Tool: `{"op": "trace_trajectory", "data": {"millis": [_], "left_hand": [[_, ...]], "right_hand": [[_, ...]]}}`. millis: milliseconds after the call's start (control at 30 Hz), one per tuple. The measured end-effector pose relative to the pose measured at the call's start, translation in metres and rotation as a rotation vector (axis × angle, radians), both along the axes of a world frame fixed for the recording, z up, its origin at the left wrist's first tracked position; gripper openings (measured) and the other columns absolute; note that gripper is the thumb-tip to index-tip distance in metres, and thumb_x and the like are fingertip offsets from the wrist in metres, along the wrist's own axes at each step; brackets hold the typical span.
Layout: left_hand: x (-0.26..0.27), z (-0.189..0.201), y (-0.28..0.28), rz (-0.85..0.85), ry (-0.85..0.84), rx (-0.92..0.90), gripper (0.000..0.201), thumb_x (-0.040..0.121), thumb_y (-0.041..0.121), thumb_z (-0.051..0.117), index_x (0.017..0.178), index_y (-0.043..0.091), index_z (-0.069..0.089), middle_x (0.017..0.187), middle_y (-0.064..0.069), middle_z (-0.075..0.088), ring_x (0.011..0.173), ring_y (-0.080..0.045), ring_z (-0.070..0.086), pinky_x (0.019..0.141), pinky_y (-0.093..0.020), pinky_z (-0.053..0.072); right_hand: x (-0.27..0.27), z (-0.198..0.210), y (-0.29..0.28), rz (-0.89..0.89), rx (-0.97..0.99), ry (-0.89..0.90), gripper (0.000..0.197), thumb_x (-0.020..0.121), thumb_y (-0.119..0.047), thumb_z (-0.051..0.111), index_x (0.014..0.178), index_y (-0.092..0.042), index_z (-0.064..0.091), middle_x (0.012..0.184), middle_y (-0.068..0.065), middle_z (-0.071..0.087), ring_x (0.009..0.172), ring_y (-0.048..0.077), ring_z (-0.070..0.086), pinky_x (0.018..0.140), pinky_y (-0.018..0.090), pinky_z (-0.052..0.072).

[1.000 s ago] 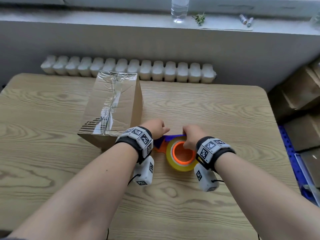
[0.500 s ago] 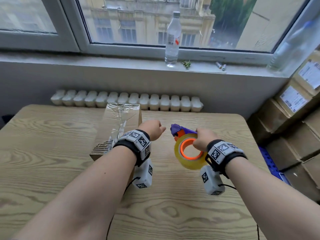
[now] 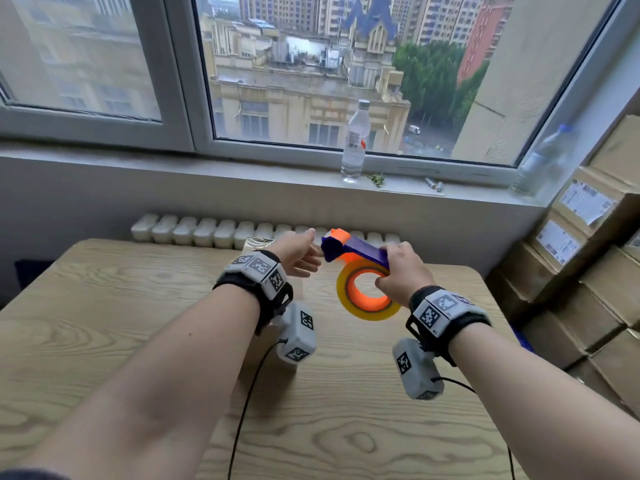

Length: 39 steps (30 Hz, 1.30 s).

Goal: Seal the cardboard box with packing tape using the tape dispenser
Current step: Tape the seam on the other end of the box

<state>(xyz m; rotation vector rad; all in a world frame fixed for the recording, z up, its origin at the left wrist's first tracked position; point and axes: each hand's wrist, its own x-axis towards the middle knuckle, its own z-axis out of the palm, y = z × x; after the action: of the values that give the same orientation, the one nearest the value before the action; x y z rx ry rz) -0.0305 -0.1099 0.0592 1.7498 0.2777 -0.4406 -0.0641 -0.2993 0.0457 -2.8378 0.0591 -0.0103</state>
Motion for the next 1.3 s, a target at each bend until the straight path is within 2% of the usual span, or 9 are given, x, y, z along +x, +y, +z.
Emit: {"op": "trace_trajectory", "data": {"millis": [333,500,567,733,900,1033,1133,1233,1300], "left_hand": [[-0.017,0.009,0.042,0.043,-0.017,-0.123,0.033,0.097,0.032,0.052,0.076,0.006,0.054,0.075,-0.008,0.06,0.066,-0.016,0.059,0.069,-0.026,0.051],[-0.023,0.01,0.055,0.034,0.045,-0.204,0.028,0.096,0.03,0.055,0.08,0.007,0.055,0.076,-0.005,0.059,0.059,-0.009,0.062,0.06,-0.021,0.054],[-0.026,0.011,0.058,0.051,0.063,-0.227,0.03,0.095,0.033,0.054,0.079,0.008,0.054,0.074,-0.005,0.058,0.05,-0.006,0.062,0.053,-0.019,0.055],[-0.028,0.011,0.066,0.127,0.115,-0.329,0.045,0.093,0.052,0.047,0.081,0.009,0.051,0.071,-0.006,0.058,0.058,-0.014,0.062,0.049,-0.022,0.056],[-0.032,0.011,0.069,0.095,0.144,-0.286,0.023,0.096,0.019,0.054,0.076,0.007,0.057,0.049,0.0,0.06,0.037,-0.005,0.059,0.043,-0.016,0.054],[-0.035,0.013,0.068,0.103,0.075,-0.113,0.02,0.094,0.01,0.055,0.074,0.01,0.055,0.064,-0.001,0.051,0.046,-0.006,0.053,0.04,-0.015,0.05],[-0.036,0.009,0.072,0.113,0.038,-0.016,0.022,0.092,0.004,0.056,0.071,0.008,0.054,0.062,-0.003,0.055,0.035,-0.004,0.053,0.039,-0.015,0.05],[-0.038,0.004,0.075,0.124,-0.006,0.091,0.022,0.088,-0.004,0.052,0.069,0.007,0.053,0.056,-0.005,0.055,0.043,-0.01,0.051,0.049,-0.02,0.05],[-0.038,0.001,0.079,0.167,-0.031,0.133,0.018,0.087,-0.004,0.05,0.073,0.007,0.055,0.061,-0.007,0.054,0.047,-0.011,0.05,0.055,-0.021,0.048]], "right_hand": [[-0.02,0.018,0.035,0.037,-0.011,-0.024,0.049,0.073,-0.016,0.068,0.117,-0.016,0.045,0.113,0.007,0.05,0.105,0.028,0.052,0.087,0.037,0.046],[-0.024,0.026,0.047,0.051,-0.006,-0.003,0.046,0.072,-0.014,0.068,0.111,-0.015,0.044,0.098,0.006,0.056,0.086,0.025,0.051,0.077,0.035,0.045],[-0.025,0.029,0.051,0.05,0.028,0.01,0.047,0.071,-0.013,0.069,0.11,-0.014,0.043,0.093,0.004,0.052,0.084,0.025,0.049,0.071,0.03,0.04],[-0.028,0.034,0.057,0.068,0.083,0.058,0.05,0.073,-0.01,0.07,0.114,-0.011,0.042,0.086,0.001,0.046,0.085,0.022,0.04,0.071,0.027,0.034],[-0.025,0.031,0.061,0.082,0.173,0.076,0.049,0.07,-0.008,0.071,0.11,-0.01,0.044,0.096,0.005,0.053,0.086,0.023,0.049,0.07,0.028,0.038],[-0.025,0.03,0.064,0.123,0.197,0.053,0.05,0.068,-0.005,0.07,0.109,-0.013,0.043,0.096,0.004,0.052,0.085,0.023,0.049,0.066,0.026,0.037],[-0.027,0.033,0.064,0.161,0.227,0.043,0.06,0.067,-0.002,0.069,0.119,-0.017,0.043,0.088,0.001,0.052,0.081,0.022,0.049,0.053,0.02,0.033],[-0.028,0.039,0.067,0.224,0.231,0.039,0.067,0.066,-0.001,0.067,0.124,-0.027,0.046,0.078,-0.009,0.049,0.078,0.021,0.051,0.061,0.023,0.039],[-0.028,0.041,0.072,0.261,0.233,0.058,0.069,0.066,-0.003,0.066,0.126,-0.034,0.05,0.088,-0.005,0.055,0.08,0.02,0.052,0.068,0.024,0.04]]}}
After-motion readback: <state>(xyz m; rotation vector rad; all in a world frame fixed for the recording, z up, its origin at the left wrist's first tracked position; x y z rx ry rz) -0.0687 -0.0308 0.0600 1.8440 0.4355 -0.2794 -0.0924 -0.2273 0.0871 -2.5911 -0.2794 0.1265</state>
